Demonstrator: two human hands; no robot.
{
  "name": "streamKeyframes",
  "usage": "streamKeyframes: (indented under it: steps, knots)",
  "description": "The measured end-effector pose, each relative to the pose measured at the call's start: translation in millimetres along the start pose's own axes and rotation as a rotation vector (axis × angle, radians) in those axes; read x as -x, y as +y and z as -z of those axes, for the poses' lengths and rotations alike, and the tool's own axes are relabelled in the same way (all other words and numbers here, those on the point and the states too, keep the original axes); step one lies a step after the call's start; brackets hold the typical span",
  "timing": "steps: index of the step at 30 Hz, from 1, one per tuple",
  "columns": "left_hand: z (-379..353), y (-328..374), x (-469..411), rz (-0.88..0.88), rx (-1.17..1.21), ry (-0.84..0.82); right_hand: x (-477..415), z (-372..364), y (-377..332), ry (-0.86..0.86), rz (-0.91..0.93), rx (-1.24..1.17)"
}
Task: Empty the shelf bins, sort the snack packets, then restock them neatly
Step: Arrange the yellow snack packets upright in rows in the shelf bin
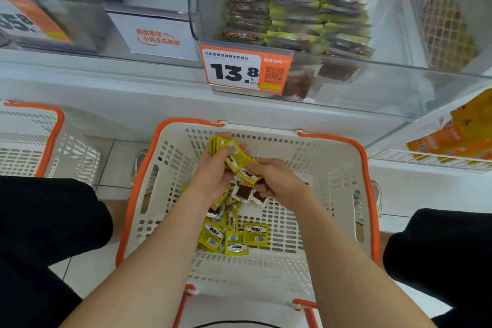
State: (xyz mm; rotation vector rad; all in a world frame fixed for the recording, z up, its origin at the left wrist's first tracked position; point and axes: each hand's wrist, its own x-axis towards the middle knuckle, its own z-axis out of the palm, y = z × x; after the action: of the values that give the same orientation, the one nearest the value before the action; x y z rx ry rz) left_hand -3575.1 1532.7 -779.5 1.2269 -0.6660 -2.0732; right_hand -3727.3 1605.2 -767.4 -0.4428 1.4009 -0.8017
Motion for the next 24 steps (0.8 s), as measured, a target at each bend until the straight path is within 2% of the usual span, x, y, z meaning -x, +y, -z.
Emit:
streamKeyframes:
  steps: [2, 4, 8, 10, 14, 16, 19, 23, 24]
  knots:
    - [6, 3, -3, -0.014, 0.044, 0.075, -1, 8, 2, 0.118, -0.007, -0.001]
    - [12, 6, -2, 0.024, 0.057, 0.069, -4, 16, 7, 0.187, 0.042, -0.033]
    - [8, 2, 7, 0.223, 0.06, -0.082, -6, 9, 14, 0.02, 0.158, -0.117]
    - [8, -1, 7, 0.282, 0.041, -0.132, -7, 3, 14, 0.077, 0.187, -0.053]
    - [19, -4, 8, 0.37, -0.16, -0.22, -13, 4, 30, 0.311, 0.196, 0.316]
    - [23, -7, 10, 0.424, -0.241, -0.215, -15, 10, 45, 0.345, 0.158, 0.38]
    - [29, -20, 8, 0.436, -0.322, -0.162, -22, 18, 79, 0.238, 0.054, 0.473]
    - [50, -29, 4, 0.461, -0.294, -0.1, -27, 22, 136, 0.026, -0.017, 1.24]
    - [53, -29, 5, 0.473, -0.306, -0.103, -26, 18, 145, -0.021, -0.028, 1.338]
